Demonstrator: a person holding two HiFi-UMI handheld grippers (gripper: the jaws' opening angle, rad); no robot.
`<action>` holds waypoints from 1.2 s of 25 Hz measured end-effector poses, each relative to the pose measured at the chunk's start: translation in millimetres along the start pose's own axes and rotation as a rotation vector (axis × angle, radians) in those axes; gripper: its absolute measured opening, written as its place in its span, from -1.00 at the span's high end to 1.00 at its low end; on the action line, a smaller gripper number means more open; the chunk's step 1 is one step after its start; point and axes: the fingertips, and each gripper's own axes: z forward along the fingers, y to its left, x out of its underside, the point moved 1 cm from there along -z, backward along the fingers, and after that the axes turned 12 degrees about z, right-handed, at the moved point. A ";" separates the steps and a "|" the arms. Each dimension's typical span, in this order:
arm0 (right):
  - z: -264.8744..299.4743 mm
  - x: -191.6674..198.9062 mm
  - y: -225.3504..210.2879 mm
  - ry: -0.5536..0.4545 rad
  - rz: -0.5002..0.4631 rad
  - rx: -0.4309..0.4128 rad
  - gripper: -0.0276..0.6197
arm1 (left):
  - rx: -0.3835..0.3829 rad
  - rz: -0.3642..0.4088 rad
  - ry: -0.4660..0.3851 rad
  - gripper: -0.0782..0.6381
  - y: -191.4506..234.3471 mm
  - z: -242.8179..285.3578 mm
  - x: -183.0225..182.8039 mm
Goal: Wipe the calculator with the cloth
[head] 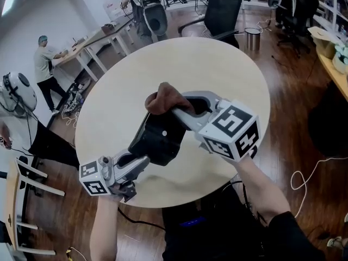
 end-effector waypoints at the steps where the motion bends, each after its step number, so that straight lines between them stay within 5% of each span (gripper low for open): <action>1: -3.0 1.5 -14.3 0.000 0.024 0.035 0.72 | -0.003 -0.013 -0.016 0.64 0.9 -0.3 0.0; 5: -21.3 -2.3 -26.4 -0.034 0.093 0.059 0.72 | -0.019 -0.051 -0.060 0.64 7.0 -2.6 -1.3; 12: -10.8 11.7 71.5 0.061 -0.063 -0.169 0.72 | -0.023 -0.070 -0.090 0.64 9.5 0.7 -3.7; 24: -14.2 18.5 -38.5 0.039 0.088 0.087 0.72 | -0.033 -0.110 -0.127 0.64 8.4 -6.8 4.6; 30: -11.8 2.8 48.1 0.034 -0.001 -0.129 0.72 | -0.045 -0.105 -0.112 0.64 15.2 -2.1 3.8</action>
